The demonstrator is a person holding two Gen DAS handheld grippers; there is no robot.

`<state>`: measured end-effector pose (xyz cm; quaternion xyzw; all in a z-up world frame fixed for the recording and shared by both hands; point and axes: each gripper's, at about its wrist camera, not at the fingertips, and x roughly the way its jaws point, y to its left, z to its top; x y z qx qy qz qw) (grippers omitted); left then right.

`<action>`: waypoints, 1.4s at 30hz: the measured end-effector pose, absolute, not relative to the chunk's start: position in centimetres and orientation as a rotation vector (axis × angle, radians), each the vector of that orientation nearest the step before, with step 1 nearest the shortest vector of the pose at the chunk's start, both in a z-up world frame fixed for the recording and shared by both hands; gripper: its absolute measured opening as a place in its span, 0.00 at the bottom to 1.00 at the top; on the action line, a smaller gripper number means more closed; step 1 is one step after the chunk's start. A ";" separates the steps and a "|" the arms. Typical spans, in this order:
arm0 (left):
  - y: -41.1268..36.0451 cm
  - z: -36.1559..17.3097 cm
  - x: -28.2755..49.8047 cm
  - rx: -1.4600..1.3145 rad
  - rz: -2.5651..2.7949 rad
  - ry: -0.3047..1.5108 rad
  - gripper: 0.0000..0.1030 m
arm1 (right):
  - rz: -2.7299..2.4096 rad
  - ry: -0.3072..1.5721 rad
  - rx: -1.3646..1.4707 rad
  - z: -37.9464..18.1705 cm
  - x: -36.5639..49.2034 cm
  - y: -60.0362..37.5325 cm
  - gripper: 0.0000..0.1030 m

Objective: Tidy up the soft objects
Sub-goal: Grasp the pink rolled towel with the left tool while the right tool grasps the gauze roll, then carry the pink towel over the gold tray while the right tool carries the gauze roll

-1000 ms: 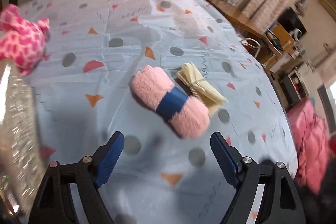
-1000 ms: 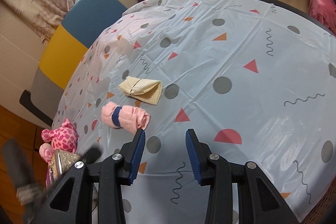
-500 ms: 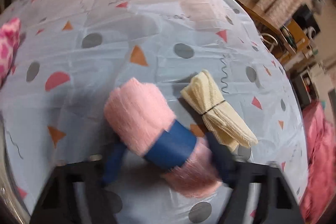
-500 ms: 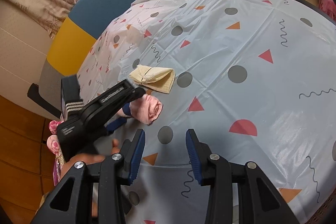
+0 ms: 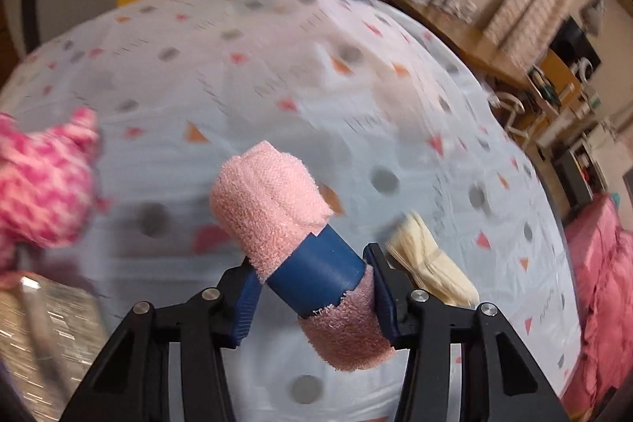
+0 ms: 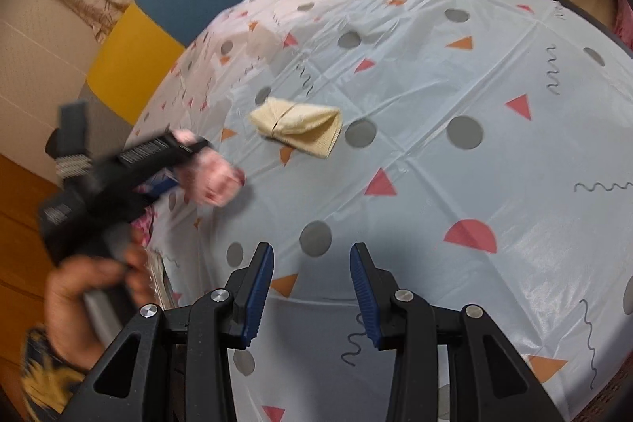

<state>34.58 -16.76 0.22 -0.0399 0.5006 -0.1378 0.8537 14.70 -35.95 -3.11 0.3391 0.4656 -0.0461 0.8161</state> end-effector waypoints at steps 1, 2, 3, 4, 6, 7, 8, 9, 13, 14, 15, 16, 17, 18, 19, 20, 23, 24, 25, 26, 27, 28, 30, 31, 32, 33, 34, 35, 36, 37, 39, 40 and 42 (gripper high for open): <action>-15.7 1.0 34.7 -0.092 -0.277 1.038 0.49 | -0.093 1.002 0.701 -3.0 15.1 -35.8 0.39; -14.3 1.9 34.8 -0.102 -0.260 1.023 0.49 | -0.093 1.008 0.667 -2.8 15.7 -35.7 0.39; -13.0 2.6 34.8 -0.114 -0.245 1.011 0.49 | -0.091 1.012 0.634 -2.6 16.4 -35.7 0.39; -11.3 3.6 34.8 -0.130 -0.226 0.994 0.49 | -0.083 1.018 0.598 -2.4 17.3 -35.6 0.39; -8.8 4.9 34.7 -0.147 -0.200 0.968 0.49 | -0.086 1.022 0.509 -2.1 19.5 -35.6 0.39; -7.5 5.6 34.6 -0.156 -0.187 0.955 0.49 | -0.088 1.027 0.466 -2.1 20.6 -35.5 0.39; -6.1 6.2 34.4 -0.163 -0.172 0.942 0.49 | -0.082 1.031 0.415 -2.1 22.0 -35.3 0.39; -4.5 6.7 34.2 -0.173 -0.151 0.929 0.49 | -0.073 1.035 0.368 -2.2 23.2 -35.1 0.39; 1.6 8.5 33.0 -0.223 -0.089 0.895 0.49 | -0.062 1.049 0.219 -3.0 27.3 -34.3 0.42; 2.7 8.7 32.7 -0.229 -0.078 0.889 0.49 | -0.065 1.053 0.188 -3.3 28.3 -34.1 0.47; 4.2 9.1 32.2 -0.234 -0.064 0.882 0.49 | -0.061 1.061 0.163 -3.7 29.2 -34.0 0.53; 5.6 9.3 31.7 -0.235 -0.047 0.874 0.49 | -0.056 1.072 0.146 -4.1 29.9 -33.8 0.54; 6.5 9.4 31.3 -0.236 -0.033 0.869 0.49 | -0.052 1.092 0.128 -4.7 30.8 -33.7 0.54; 7.9 9.5 30.8 -0.240 -0.017 0.865 0.49 | -0.047 1.105 0.118 -5.1 31.3 -33.6 0.55; 9.1 9.5 30.3 -0.242 -0.003 0.865 0.49 | -0.041 1.118 0.106 -5.6 31.8 -33.4 0.55; 10.5 9.4 29.7 -0.243 0.016 0.864 0.49 | -0.036 1.129 0.100 -6.0 32.2 -33.3 0.56; 13.5 8.6 27.8 -0.243 0.061 0.864 0.49 | -0.020 1.172 0.095 -7.5 32.9 -32.8 0.58; 14.6 8.2 27.0 -0.246 0.074 0.866 0.49 | -0.022 1.159 0.079 -7.5 32.9 -32.5 0.59; 15.5 7.9 26.1 -0.252 0.083 0.867 0.49 | -0.016 1.150 0.066 -7.6 32.8 -32.2 0.59; 16.4 7.5 25.2 -0.258 0.097 0.868 0.49 | -0.009 1.150 0.055 -7.6 32.7 -31.8 0.56; 17.1 7.0 24.3 -0.261 0.110 0.869 0.49 | -0.003 1.148 0.038 -7.6 32.5 -31.4 0.51; 17.6 6.6 23.5 -0.265 0.118 0.870 0.49 | 0.003 1.147 0.017 -7.5 32.3 -31.0 0.48; 18.7 5.5 21.6 -0.274 0.136 0.876 0.49 | 0.020 1.149 -0.011 -7.4 31.9 -30.2 0.43; 18.9 5.2 20.9 -0.274 0.142 0.879 0.49 | 0.031 1.155 -0.019 -7.4 31.6 -29.8 0.42; 19.2 4.7 20.0 -0.275 0.144 0.880 0.49 | 0.042 1.157 -0.036 -7.4 31.2 -29.3 0.42; 19.3 4.4 19.0 -0.273 0.147 0.878 0.49 | 0.050 1.161 -0.044 -7.5 30.9 -29.0 0.42; 19.5 4.1 17.9 -0.265 0.155 0.875 0.49 | 0.058 1.163 -0.046 -7.5 30.5 -28.6 0.42; 19.5 4.0 17.2 -0.260 0.162 0.872 0.49 | 0.063 1.167 -0.042 -7.5 30.1 -28.4 0.42; 19.6 3.8 16.3 -0.255 0.166 0.867 0.49 | 0.068 1.174 -0.028 -7.5 29.6 -28.1 0.42; 19.7 3.6 15.2 -0.246 0.168 0.859 0.49 | 0.070 1.178 -0.017 -7.5 29.2 -28.0 0.42; 19.5 3.5 13.7 -0.224 0.176 0.846 0.49 | 0.071 1.188 -0.010 -7.6 28.5 -27.2 0.43; 19.5 3.5 12.8 -0.216 0.178 0.840 0.49 | 0.071 1.189 -0.011 -7.6 28.1 -27.0 0.43; 19.5 3.5 10.9 -0.205 0.178 0.826 0.49 | 0.064 1.190 -0.009 -7.6 27.3 -26.6 0.43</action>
